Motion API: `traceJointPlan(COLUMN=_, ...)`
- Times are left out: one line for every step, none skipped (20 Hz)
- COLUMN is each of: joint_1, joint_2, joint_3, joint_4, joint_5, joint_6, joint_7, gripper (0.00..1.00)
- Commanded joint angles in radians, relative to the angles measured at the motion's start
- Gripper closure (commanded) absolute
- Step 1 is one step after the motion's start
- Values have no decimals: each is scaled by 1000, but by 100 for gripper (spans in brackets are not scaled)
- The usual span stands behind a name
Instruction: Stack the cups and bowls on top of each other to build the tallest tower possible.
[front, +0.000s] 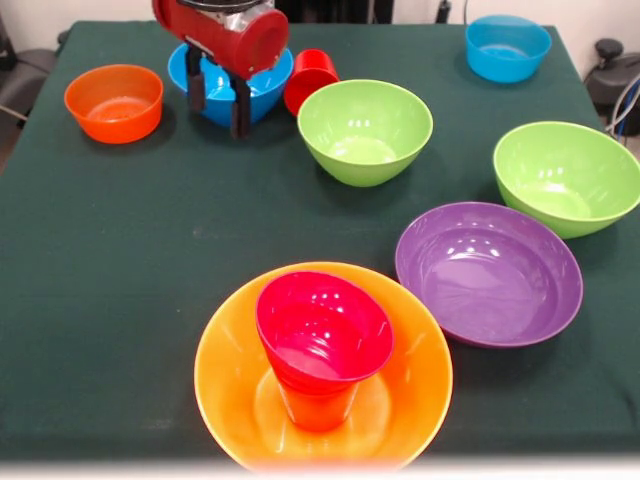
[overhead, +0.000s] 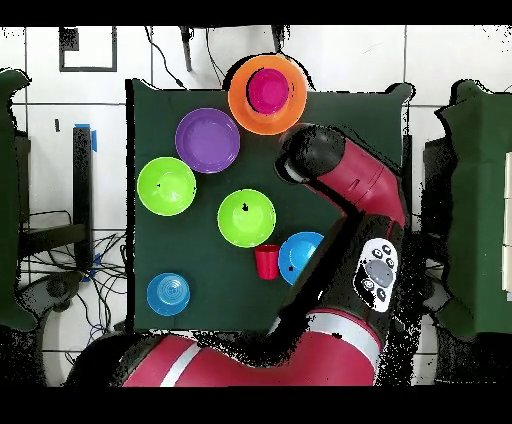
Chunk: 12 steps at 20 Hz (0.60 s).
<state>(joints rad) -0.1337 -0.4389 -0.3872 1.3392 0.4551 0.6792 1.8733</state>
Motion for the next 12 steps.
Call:
traceJointPlan(joint_1=-112, joint_2=-103, joint_3=212, joint_4=104, joint_5=-225, joint_6=8, joint_7=-396, gripper=0)
traceJointPlan(joint_1=-119, joint_2=-124, joint_3=228, joint_4=134, joint_5=-240, joint_6=-28, joint_7=-410, gripper=0)
traceJointPlan(joint_1=-126, joint_2=-150, joint_3=250, joint_4=149, joint_5=-261, joint_6=-48, joint_7=-430, gripper=0)
traceJointPlan(joint_1=-123, joint_2=-167, joint_3=252, joint_4=143, joint_5=-282, joint_6=-36, joint_7=-418, gripper=0)
traceJointPlan(joint_1=-119, joint_2=-184, joint_3=253, joint_4=137, joint_5=-303, joint_6=-24, joint_7=-407, gripper=0)
traceJointPlan(joint_1=-111, joint_2=-188, joint_3=249, joint_4=116, joint_5=-327, joint_6=-4, joint_7=-385, gripper=0)
traceJointPlan(joint_1=-95, joint_2=-160, joint_3=241, joint_4=47, joint_5=-350, joint_6=43, joint_7=-352, gripper=0)
traceJointPlan(joint_1=-97, joint_2=-150, joint_3=251, joint_4=25, joint_5=-366, joint_6=51, joint_7=-334, gripper=0)
traceJointPlan(joint_1=-103, joint_2=-134, joint_3=269, joint_4=-13, joint_5=-383, joint_6=49, joint_7=-334, gripper=0)
traceJointPlan(joint_1=-105, joint_2=-123, joint_3=277, joint_4=-34, joint_5=-388, joint_6=72, joint_7=-320, gripper=0)
traceJointPlan(joint_1=-106, joint_2=-113, joint_3=285, joint_4=-56, joint_5=-393, joint_6=95, joint_7=-305, gripper=0)
traceJointPlan(joint_1=-106, joint_2=-106, joint_3=286, joint_4=-68, joint_5=-392, joint_6=123, joint_7=-276, gripper=0)
